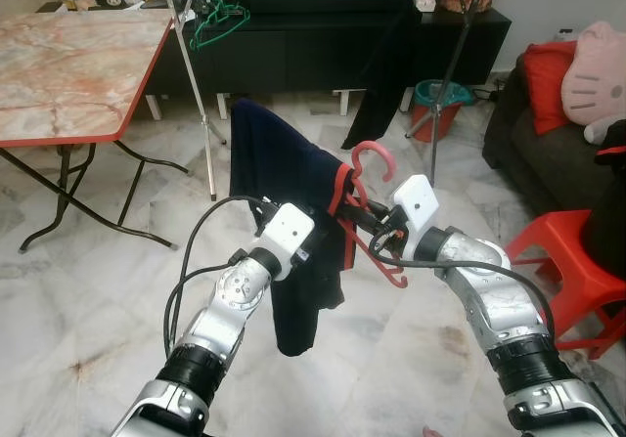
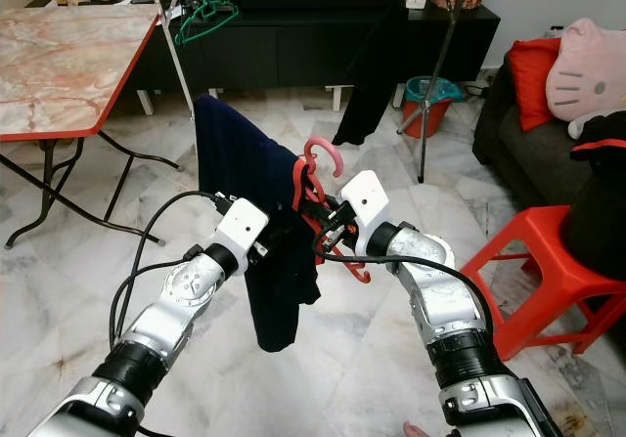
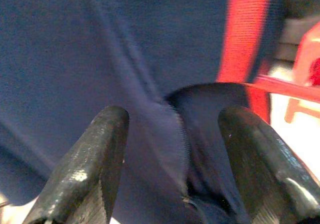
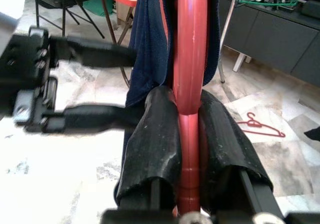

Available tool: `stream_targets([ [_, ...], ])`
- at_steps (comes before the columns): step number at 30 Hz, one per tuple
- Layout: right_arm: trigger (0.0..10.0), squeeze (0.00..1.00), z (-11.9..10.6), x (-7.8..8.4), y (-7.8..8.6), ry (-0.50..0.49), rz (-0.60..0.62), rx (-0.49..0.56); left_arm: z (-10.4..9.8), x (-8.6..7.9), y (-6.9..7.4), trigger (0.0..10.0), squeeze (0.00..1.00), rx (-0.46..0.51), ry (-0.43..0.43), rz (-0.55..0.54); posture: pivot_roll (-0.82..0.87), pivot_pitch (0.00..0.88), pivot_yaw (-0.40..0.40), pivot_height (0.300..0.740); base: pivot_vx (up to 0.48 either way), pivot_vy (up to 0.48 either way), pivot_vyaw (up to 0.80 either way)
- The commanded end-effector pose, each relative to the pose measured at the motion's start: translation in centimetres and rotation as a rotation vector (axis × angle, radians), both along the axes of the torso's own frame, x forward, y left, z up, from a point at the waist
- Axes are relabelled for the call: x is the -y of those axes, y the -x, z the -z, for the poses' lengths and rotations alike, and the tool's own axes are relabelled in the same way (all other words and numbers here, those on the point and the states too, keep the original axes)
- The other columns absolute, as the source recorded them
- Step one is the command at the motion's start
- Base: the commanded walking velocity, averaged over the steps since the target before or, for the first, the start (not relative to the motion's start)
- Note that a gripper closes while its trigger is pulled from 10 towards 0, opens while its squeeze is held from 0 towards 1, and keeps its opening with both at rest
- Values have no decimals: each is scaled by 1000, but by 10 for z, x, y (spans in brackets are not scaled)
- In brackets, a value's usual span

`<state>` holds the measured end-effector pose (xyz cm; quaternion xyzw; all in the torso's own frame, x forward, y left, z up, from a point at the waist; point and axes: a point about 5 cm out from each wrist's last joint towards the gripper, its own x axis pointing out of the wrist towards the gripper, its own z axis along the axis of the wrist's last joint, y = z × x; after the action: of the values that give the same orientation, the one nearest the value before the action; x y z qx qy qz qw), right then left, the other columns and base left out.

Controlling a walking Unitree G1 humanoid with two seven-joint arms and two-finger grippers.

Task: Hang hanger

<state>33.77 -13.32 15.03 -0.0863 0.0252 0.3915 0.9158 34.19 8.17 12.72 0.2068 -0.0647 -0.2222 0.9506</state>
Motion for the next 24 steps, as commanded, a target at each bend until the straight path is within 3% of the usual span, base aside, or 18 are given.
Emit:
stream_targets([
  [1, 0, 0, -21, -6, -1, -23, -36, 78, 0, -8, -6, 10000, 0, -5, -19, -72, -172, 0, -45, 740, 0, 0, 0],
  [5, 0, 0, -21, -5, 1, -23, -50, 75, -3, -26, -14, 10000, 0, 7, -1, -233, -171, 0, -50, 740, 0, 0, 0],
  [12, 0, 0, -21, -6, 2, -25, -56, 71, -1, -23, -15, 10000, 0, 0, 7, -229, -173, 0, -52, 740, 0, 0, 0],
  [13, 0, 0, -21, -6, 2, -25, -58, 70, 0, -20, -14, 9098, 0, -3, 16, -219, -174, 0, -54, 740, 0, 0, 0],
  [14, 0, 0, -21, -6, 3, -26, -61, 69, 0, -17, -13, 3686, 0, -4, 32, -205, -174, 0, -54, 740, 0, 0, 0],
  [19, 0, 0, -20, -6, 3, -27, -65, 63, -3, -10, -11, 3647, 0, 10, 72, -160, -174, 0, -56, 740, 0, 0, 0],
  [20, 0, 0, -20, -6, 4, -25, -75, 58, -4, -9, -11, 2667, 0, 13, 75, -160, -174, 0, -56, 740, 0, 0, 0],
  [24, 0, 0, -19, -7, 7, -18, -103, 52, -3, -9, -11, 2549, 0, 13, 71, -163, -174, 0, -57, 740, 0, 0, 0],
])
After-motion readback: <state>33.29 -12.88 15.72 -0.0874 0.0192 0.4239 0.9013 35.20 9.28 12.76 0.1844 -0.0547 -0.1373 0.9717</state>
